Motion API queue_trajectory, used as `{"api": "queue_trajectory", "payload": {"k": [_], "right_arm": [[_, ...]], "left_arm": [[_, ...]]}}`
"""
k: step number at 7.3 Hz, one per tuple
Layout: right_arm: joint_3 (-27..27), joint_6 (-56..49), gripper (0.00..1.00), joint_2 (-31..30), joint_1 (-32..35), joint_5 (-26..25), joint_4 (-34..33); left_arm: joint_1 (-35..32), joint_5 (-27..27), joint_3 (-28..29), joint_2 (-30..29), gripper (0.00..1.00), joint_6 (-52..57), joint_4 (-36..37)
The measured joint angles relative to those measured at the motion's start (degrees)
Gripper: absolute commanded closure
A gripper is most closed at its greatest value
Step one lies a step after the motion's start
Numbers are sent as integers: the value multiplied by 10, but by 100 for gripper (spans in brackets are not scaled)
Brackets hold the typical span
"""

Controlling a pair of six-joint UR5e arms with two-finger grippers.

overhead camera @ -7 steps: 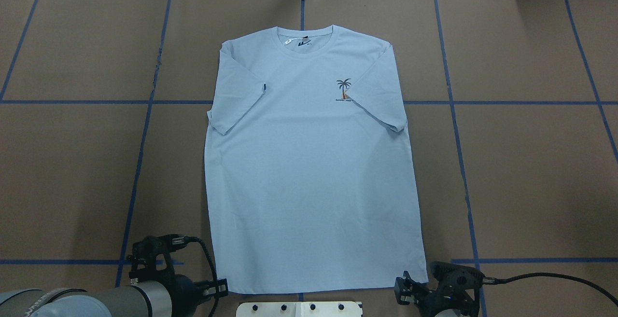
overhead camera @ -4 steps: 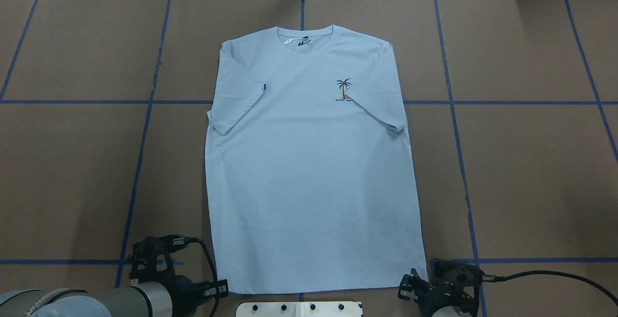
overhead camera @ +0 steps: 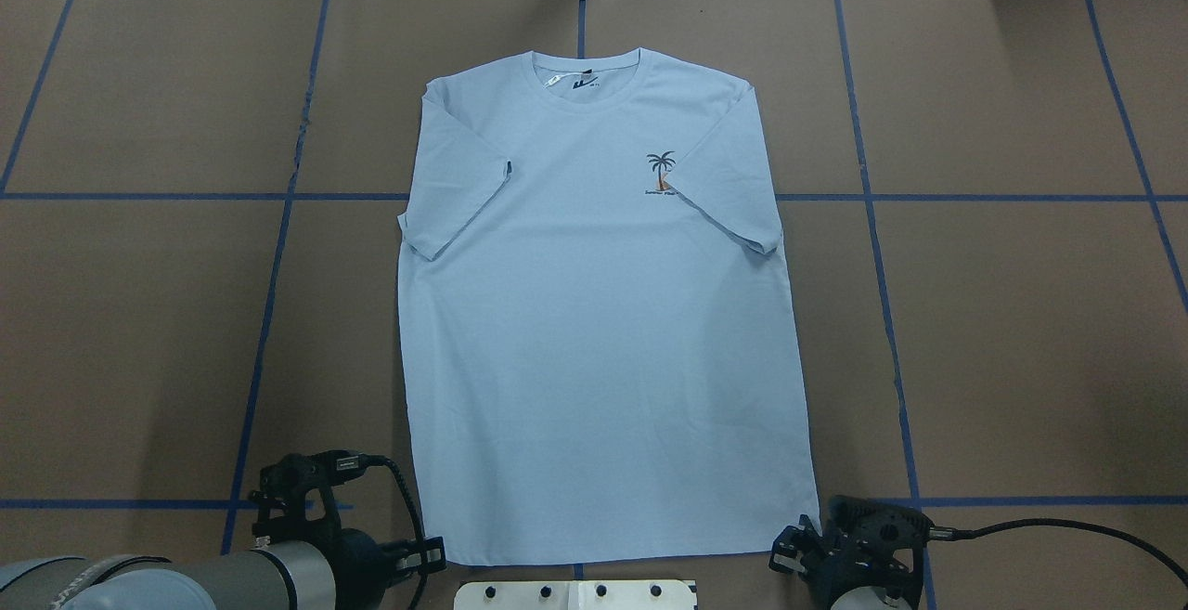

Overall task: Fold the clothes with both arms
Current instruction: 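Lower both grippers and close them on the two hem corners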

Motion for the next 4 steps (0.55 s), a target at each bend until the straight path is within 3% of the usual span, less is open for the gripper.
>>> {"api": "queue_trajectory", "payload": {"k": [2,4], "right_arm": [[0,0,100,-1,0,1,0],[1,0,100,1,0,2,0]], "left_arm": [[0,0,-1,0,100,0,0],[0,-1,-1,0,100,0,-1]]}}
